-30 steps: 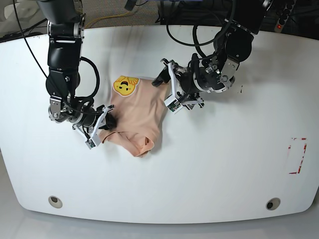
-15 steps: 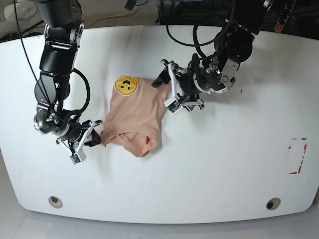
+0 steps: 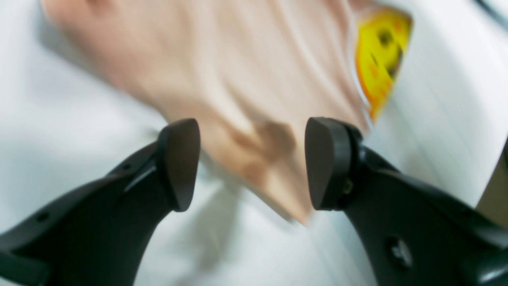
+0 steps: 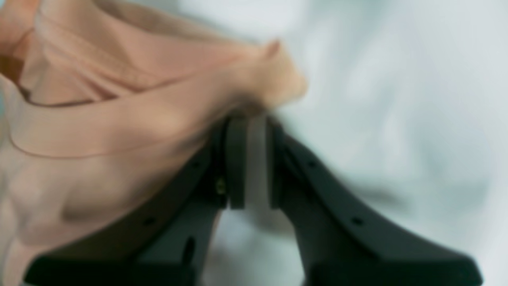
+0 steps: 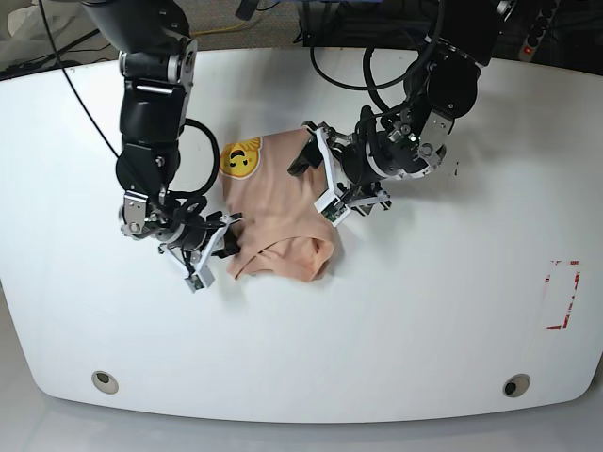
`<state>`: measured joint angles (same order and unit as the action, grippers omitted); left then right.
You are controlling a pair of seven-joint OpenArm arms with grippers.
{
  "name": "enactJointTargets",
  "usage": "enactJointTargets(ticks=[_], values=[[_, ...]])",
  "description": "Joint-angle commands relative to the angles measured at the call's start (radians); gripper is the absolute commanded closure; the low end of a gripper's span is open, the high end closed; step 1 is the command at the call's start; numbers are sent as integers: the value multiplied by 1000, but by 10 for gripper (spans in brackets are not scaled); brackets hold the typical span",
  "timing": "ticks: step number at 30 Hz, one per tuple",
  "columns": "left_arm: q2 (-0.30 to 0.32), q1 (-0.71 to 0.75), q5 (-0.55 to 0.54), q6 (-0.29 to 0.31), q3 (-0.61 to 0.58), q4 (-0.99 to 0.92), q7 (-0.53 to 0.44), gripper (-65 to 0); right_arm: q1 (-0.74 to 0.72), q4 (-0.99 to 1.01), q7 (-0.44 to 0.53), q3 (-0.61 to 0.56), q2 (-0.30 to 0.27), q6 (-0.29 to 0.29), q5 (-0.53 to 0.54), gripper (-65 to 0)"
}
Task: Fold the T-shirt properly
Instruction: 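Release the right gripper and move it away from the bundle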
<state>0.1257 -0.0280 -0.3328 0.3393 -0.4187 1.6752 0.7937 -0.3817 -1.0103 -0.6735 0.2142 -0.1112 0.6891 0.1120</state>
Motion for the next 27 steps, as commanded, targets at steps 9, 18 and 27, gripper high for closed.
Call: enactJointTargets(ticks=[9,18,27], values=[[-31,-14,-13,-151,42,24,-24,-486,23,-180,-28,6,156,9,-166,-75],[-113,-10,-10,-297,31,19,-67,-485,17,-319,-148,8,92,9,-130,-75],[-111,38,-10,-296,4,24,-72,-479,145,-528,-345,8,-49,9,47,-75]])
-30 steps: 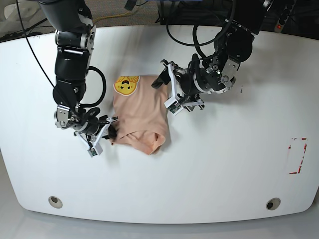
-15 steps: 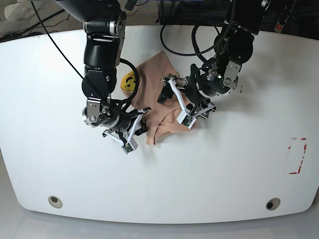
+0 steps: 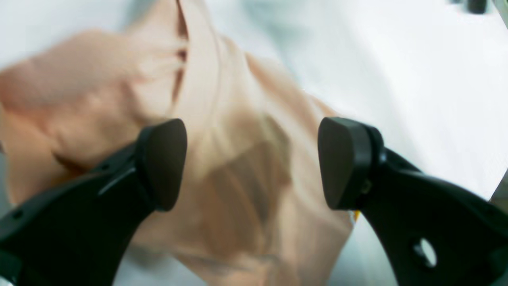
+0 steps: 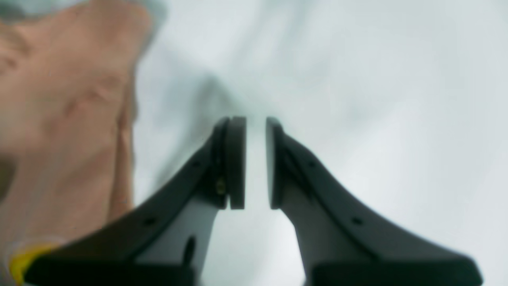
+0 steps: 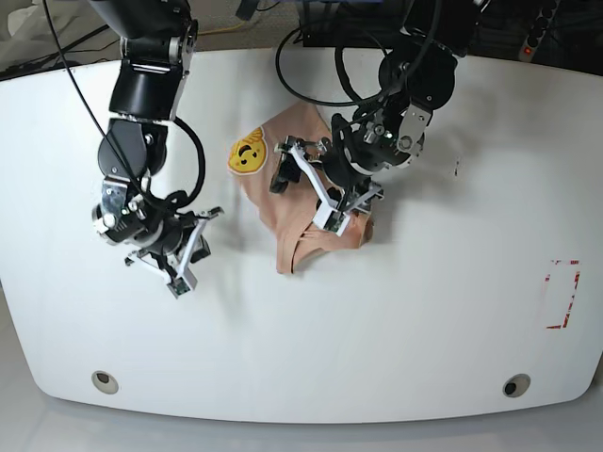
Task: Fold the T-shirt properly
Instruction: 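Release the right gripper and move it away from the bundle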
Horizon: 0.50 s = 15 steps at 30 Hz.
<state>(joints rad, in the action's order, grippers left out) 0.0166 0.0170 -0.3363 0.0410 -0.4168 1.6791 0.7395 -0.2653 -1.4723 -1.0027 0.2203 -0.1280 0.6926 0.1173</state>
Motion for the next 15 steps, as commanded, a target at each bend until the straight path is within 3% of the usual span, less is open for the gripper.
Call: enactJointTargets(ticks=[1,9,15], values=[[0,-5,-7,3,2,20,-18,-479,48,-81,-18,-2,-38,6,52,-75],[-7,-2,-8,0,106,56,-19,-478,232,-169,-23,-6,-42,6,77,-75],[-5,-7,-7,-2,143,57,-79,-478,286,-181,-23,-11,9,6,75,-75]])
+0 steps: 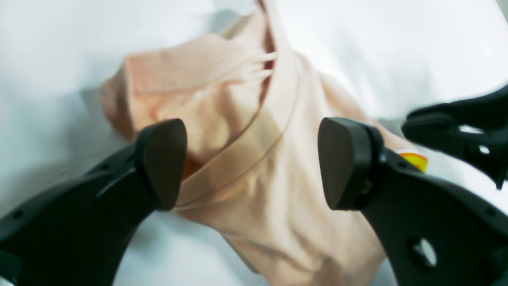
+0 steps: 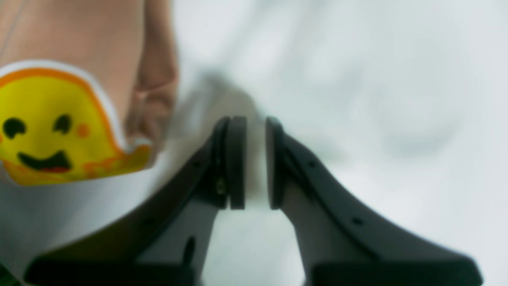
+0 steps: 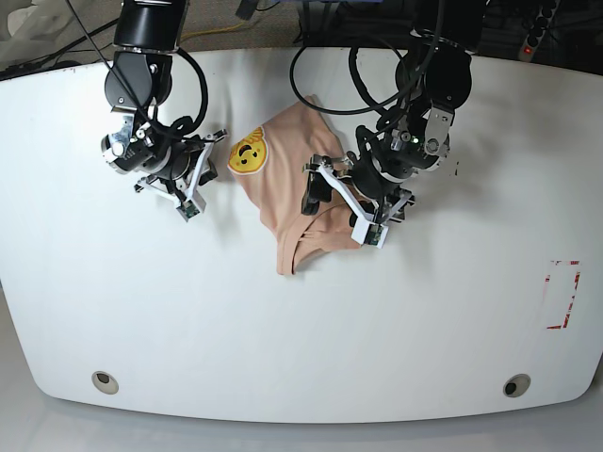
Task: Fold the T-shirt properly
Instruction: 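Release the right gripper and move it away from the bundle, then grasp the folded bundle with the left gripper and drag it aside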
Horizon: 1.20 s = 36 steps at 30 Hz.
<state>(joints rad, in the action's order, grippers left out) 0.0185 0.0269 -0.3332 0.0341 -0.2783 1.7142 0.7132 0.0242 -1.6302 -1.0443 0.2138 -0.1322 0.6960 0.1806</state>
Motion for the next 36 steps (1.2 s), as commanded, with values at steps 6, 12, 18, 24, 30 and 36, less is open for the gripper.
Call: enactJointTargets(ticks=[6,12,18,24,30,36], values=[[-2,-17,-10,3,6,23,-71,-478,47,-58,19,-175,29,2,12,-73],[-7,-12,-10,3,6,25,-71,-478,73,-114,17,-227,105,2,1,-73],[-10,1,85,2,-2,39,-76,-478,73,-117,17,-224,116,2,3,-73],[-12,14,193,2,-45,34,-108,-478,67,-112,17,-142,82,2,13,-73],[-12,31,260,2,-45,-24,-175,-478,47,-109,17,-49,76,2,13,-73],[-12,31,271,2,-86,-194,-240,-478,46,-110,17,-14,62,2,13,-73]])
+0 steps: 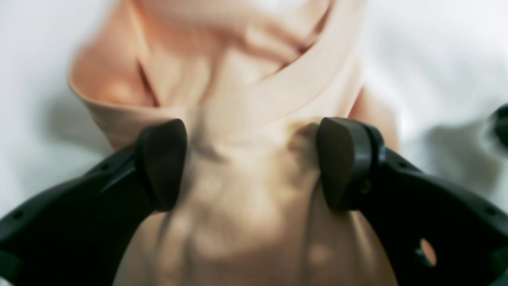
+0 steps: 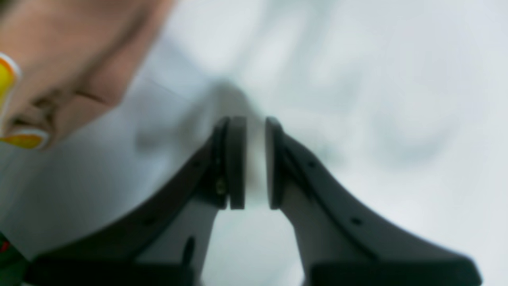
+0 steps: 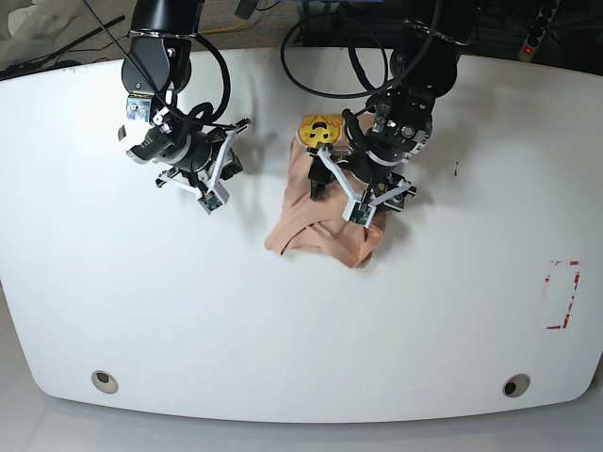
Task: Fold the T-shirt properly
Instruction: 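Grasp the folded bundle with the left gripper and drag it aside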
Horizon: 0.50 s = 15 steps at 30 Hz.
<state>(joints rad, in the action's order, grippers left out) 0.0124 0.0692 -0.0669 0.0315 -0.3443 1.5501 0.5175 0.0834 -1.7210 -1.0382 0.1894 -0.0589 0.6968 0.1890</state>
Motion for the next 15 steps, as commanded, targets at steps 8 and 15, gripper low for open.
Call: enactJointTargets(ticks=[8,15], values=[[19,-45,17,5,-34,-241,-78,-483,-14,-26,11,11,-12,1,5,-73],[166,-49,12,11,44,-274,-78,-485,-7,-67,11,12,-9,1,5,-73]])
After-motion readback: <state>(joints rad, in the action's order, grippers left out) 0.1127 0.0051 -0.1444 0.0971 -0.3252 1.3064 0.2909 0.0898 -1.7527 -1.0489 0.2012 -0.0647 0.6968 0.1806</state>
